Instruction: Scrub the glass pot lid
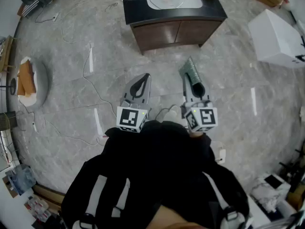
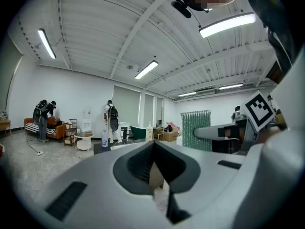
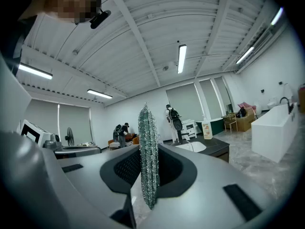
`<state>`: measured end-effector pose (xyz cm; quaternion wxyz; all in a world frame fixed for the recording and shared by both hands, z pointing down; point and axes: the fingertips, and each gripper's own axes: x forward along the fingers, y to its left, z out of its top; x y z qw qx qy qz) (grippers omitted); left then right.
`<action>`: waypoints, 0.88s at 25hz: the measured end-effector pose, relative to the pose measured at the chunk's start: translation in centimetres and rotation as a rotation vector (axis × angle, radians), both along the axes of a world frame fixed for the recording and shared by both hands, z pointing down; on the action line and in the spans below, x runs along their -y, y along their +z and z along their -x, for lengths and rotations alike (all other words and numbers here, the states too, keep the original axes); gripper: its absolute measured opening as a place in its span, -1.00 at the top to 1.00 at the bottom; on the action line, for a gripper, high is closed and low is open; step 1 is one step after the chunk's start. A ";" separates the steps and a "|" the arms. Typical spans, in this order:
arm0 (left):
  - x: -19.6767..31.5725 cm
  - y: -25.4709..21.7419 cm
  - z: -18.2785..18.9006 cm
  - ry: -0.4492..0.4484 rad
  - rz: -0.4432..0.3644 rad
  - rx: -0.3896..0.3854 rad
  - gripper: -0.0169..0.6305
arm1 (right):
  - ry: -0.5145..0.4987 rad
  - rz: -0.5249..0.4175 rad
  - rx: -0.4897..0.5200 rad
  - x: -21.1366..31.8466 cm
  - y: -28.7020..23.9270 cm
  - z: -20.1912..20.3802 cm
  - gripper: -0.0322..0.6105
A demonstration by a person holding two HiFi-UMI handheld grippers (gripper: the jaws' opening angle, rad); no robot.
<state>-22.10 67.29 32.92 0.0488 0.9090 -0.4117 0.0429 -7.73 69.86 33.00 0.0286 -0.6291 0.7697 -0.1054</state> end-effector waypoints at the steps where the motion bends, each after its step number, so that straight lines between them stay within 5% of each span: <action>1: 0.0 -0.1 -0.6 0.000 -0.001 0.000 0.94 | -0.005 -0.002 0.002 0.0 -0.1 -0.5 0.70; 22: -1.5 0.8 -12.5 -0.026 0.002 0.077 0.94 | -0.083 -0.018 0.059 -0.1 0.8 -11.8 0.70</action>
